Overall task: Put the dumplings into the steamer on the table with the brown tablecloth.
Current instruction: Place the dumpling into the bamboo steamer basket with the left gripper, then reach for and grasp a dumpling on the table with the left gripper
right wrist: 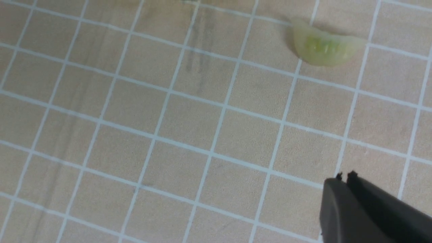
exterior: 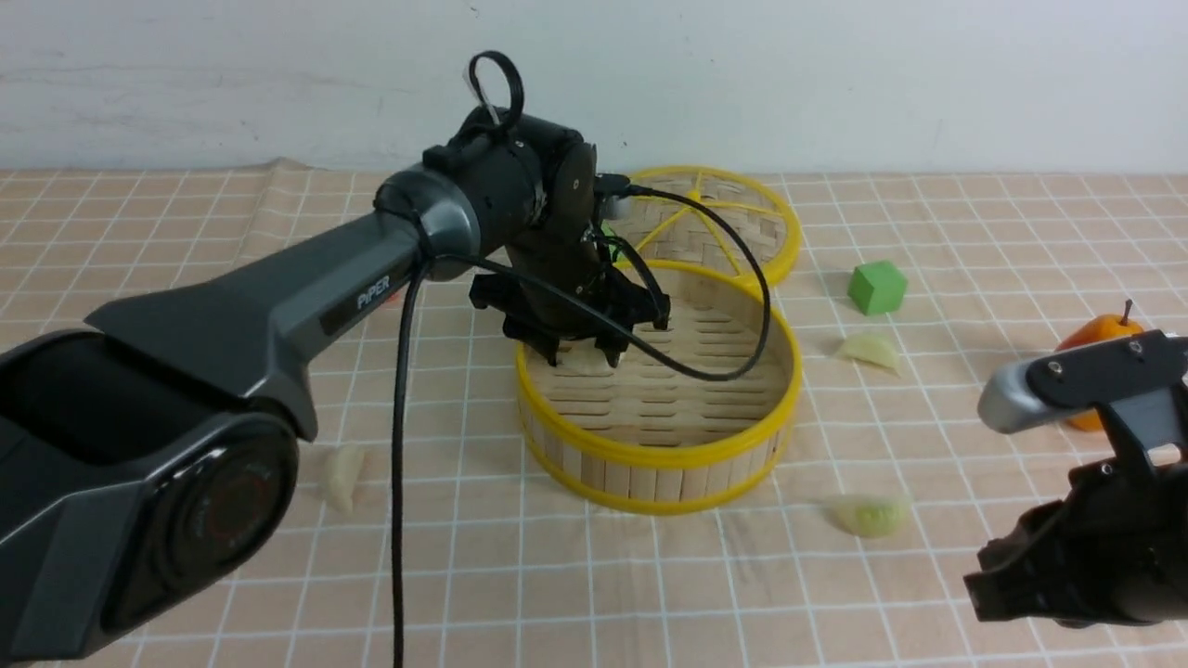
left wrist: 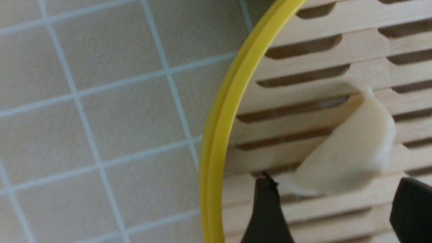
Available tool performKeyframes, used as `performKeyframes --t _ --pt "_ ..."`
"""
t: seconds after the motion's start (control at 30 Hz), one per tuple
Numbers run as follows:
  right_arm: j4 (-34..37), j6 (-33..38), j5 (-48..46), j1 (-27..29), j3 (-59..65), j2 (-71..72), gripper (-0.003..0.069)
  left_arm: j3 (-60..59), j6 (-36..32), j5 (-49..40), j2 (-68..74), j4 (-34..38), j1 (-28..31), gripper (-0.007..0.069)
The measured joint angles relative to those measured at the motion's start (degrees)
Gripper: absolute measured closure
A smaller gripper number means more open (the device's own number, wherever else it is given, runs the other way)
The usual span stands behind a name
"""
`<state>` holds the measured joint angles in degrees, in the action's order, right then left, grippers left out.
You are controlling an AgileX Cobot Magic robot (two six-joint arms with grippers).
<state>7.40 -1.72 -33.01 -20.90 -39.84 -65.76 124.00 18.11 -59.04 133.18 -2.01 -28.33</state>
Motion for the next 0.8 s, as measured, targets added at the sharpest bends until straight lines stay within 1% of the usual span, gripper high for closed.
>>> performKeyframes --t 0.1,0.17,0.2,0.23,0.3,0.33,0.37,0.4,0.47,0.53,0.6,0.63,0.73,0.8 --pt "0.04 0.0 0.12 0.0 0.0 0.0 0.0627 0.0 -0.11 -5.85 -5.61 -2.1 0.0 0.0136" --pt "0.17 0.0 0.06 0.0 0.0 0.0 0.0627 -0.06 -1.98 -10.14 -12.79 -3.69 0.0 0.0141" --pt "0.17 0.0 0.06 0.0 0.0 0.0 0.0627 -0.14 -1.98 -10.36 -12.79 -3.8 0.0 0.0141" --pt "0.63 0.0 -0.01 0.0 0.0 0.0 0.0627 -0.93 -2.94 -11.06 -18.35 -4.36 0.0 0.015" --pt "0.96 0.0 -0.07 0.0 0.0 0.0 0.0627 -2.27 -3.43 -11.34 -21.99 -4.48 0.0 0.016" --pt "1.55 0.0 0.06 0.0 0.0 0.0 0.0626 -5.38 -3.92 -11.68 -28.95 -4.76 0.0 0.0175" --pt "1.6 0.0 0.11 0.0 0.0 0.0 0.0625 -5.82 -4.02 -11.76 -29.61 -4.76 0.0 0.0179" --pt "1.86 0.0 0.37 0.0 0.0 0.0 0.0624 -9.98 -4.15 -12.01 -34.04 -5.13 0.0 0.019" --pt "2.0 0.0 0.58 0.0 0.0 0.0 0.0624 -15.31 -4.15 -12.2 -38.96 -6.01 0.0 0.0204" --pt "2.45 0.0 0.7 0.0 0.0 0.0 0.0624 -23.42 -3.19 -12.26 -42.87 -7.56 0.07 0.0217" --pt "3.02 0.0 0.75 0.0 0.0 0.0 0.0622 -32.77 -0.09 -9.68 -45.64 -9.19 0.67 0.0228" --pt "3.2 0.0 0.75 0.0 0.0 0.0 0.0622 -37.53 2.04 -6.46 -46.29 -9.9 1.2 0.0233" --pt "3.79 0.0 0.87 0.0 0.0 0.0 0.0618 -50.41 9.57 8.49 -45.07 -12.22 4.28 0.0241" --pt "3.84 0.0 0.87 0.0 0.0 0.0 0.0617 -54.9 13.38 14.39 -42.91 -12.87 6.04 0.0242"
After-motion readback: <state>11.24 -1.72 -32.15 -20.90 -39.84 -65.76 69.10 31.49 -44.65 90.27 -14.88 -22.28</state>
